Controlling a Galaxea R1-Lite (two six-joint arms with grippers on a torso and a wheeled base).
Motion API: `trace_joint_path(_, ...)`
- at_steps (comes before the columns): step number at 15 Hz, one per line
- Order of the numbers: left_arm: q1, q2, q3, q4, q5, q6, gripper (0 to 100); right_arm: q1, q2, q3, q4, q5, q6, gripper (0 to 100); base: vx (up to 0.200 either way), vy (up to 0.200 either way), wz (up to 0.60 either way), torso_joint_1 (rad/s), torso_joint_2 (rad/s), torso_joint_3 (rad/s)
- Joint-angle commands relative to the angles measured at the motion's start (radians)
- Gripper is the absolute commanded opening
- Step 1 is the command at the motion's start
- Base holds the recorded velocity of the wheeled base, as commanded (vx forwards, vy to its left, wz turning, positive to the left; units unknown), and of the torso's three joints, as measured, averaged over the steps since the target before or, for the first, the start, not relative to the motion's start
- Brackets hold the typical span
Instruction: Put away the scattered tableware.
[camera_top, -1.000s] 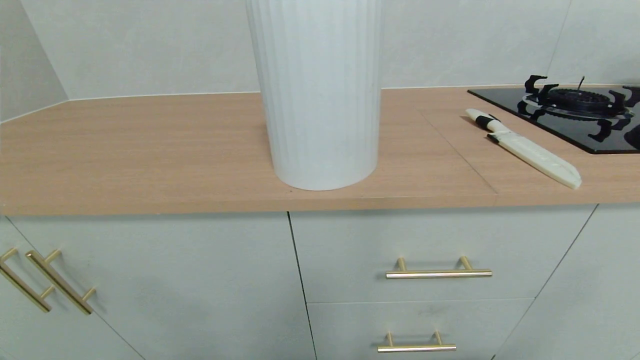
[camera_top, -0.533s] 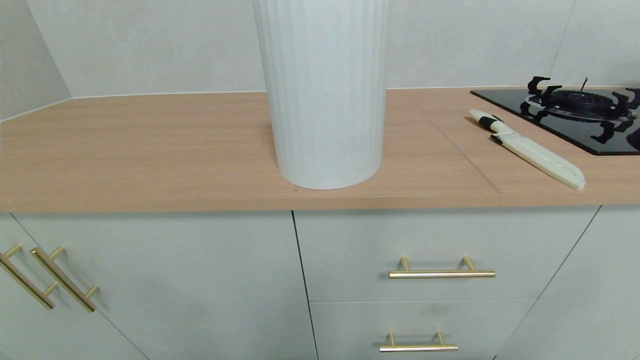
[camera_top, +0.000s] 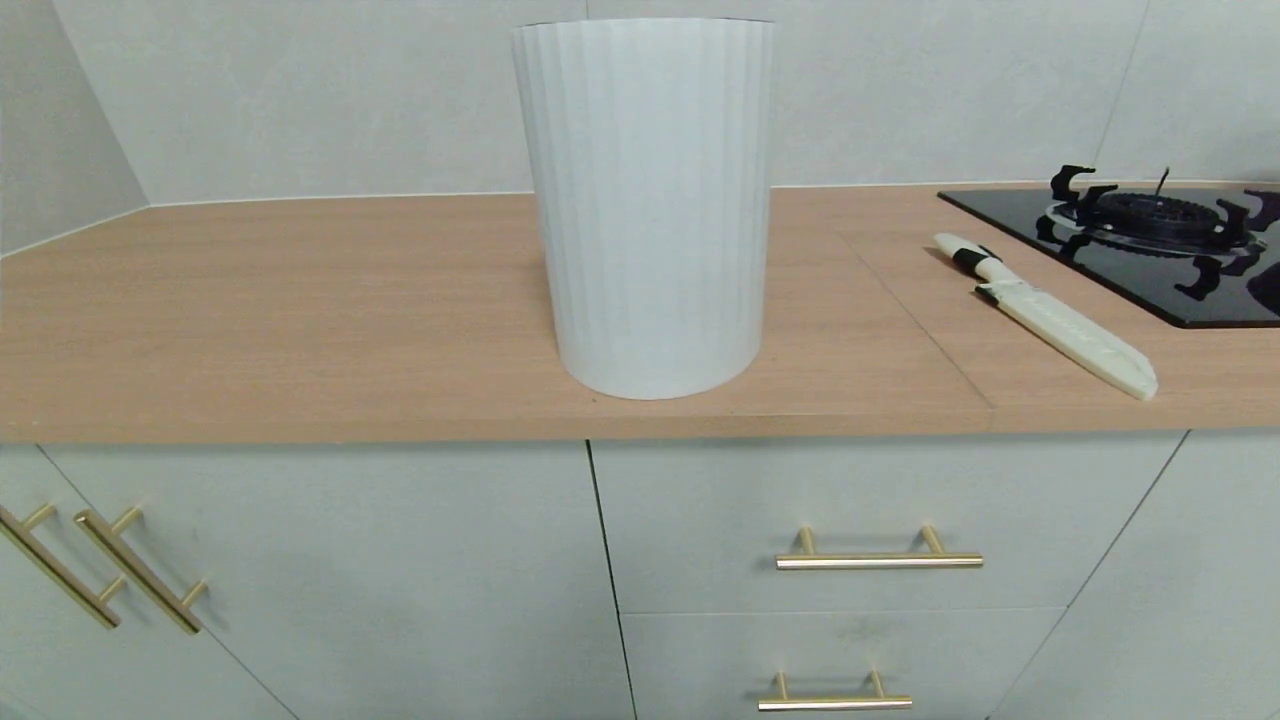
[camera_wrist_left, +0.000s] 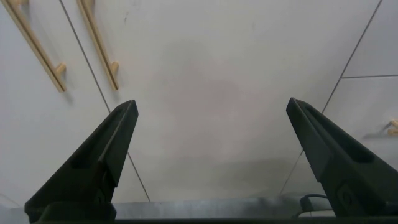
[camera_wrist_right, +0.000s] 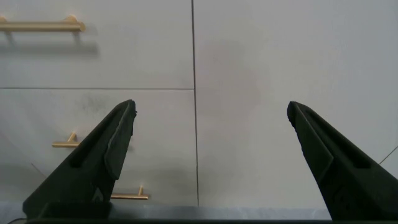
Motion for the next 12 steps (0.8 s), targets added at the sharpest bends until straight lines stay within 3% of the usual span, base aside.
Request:
trace_joint_path(1,0.0,0.0,0.0,0.0,0.0,0.0,100,0.0,0.001,0.0,0.0,0.0,0.0,100,0.0,0.0,0.0,0.09,-0.11,-0.281)
trace_joint_path(12,0.0,0.0,0.0,0.001,0.0,0.0,100,0.0,0.001,0.0,0.0,0.0,0.001,100,0.0,0.0,0.0,0.159,-0.48,-0.298)
